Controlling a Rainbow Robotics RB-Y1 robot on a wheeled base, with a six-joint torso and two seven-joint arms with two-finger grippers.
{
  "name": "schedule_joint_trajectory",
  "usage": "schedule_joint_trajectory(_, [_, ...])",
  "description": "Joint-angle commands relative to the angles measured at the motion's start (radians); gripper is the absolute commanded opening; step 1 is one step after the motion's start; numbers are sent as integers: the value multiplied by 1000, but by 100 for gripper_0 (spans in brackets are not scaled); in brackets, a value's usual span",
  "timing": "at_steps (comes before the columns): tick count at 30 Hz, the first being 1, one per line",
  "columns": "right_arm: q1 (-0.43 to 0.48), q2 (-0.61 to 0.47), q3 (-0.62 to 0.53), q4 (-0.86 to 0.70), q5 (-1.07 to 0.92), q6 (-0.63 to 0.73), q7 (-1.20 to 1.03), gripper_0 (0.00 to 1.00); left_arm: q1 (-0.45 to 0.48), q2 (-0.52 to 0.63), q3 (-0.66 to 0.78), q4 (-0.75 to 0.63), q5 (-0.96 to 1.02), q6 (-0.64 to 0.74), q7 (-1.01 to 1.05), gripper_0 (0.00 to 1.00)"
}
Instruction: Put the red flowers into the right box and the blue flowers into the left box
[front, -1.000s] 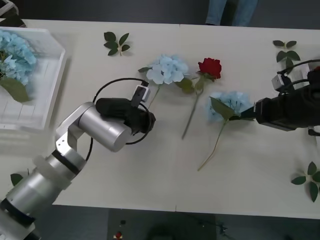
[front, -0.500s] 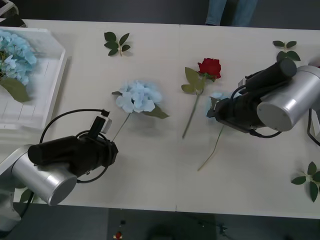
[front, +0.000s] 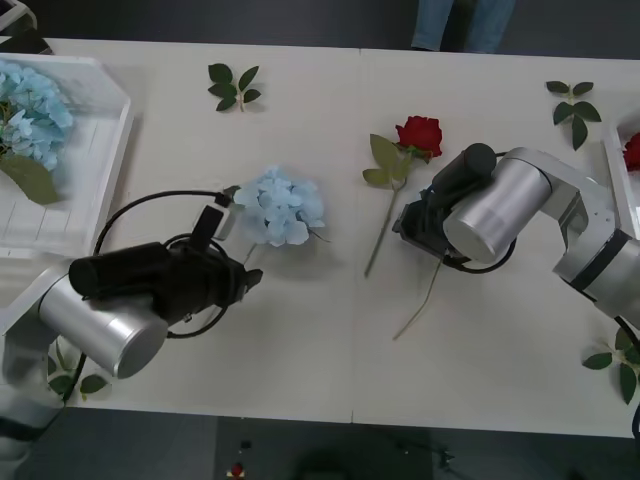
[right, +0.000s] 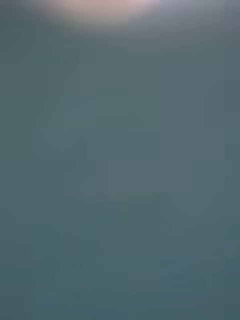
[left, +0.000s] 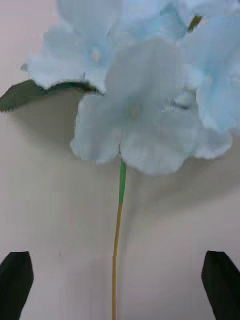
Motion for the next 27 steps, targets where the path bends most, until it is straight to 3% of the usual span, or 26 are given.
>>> schedule_joint_trajectory(1, [-26,11,-14,24,17,-11,-15,100,-95,-70,17,75,-9,4,-22,100])
schedule_joint_trajectory(5, [-26,11,-4,27,17,-13,-14,100,-147,-110,17,150,-18,6,-31,100])
schedule_joint_trajectory(6, [-26,11,1,25,18,-13,-12,87,-161,-122,17,172,-21,6,-36,100])
schedule_joint_trajectory(9, [-26,11,13,25,20,-16,-12,0,-190,-144,12,221,-29,4,-47,100])
schedule_joint_trajectory(12, [-25,12,18,25,21,-22,-12,0,-210,-157,6,266,-43,4,-58,100])
schedule_joint_trajectory(13, [-25,11,18,25,21,-23,-12,0,-217,-160,5,279,-44,4,-62,95])
schedule_joint_trajectory(17, [-25,11,16,25,21,-33,-9,0,-233,-168,0,318,-55,4,-73,56])
schedule_joint_trajectory(20, [-25,9,18,25,20,-37,-6,0,-239,-168,-6,330,-69,4,-81,35])
schedule_joint_trajectory(23, [-26,-5,18,25,9,-63,0,0,-242,-168,-8,347,-78,4,-90,0])
schedule_joint_trajectory(27, [-26,-45,10,18,-23,-109,45,0,-245,-167,-6,353,-93,4,-99,0])
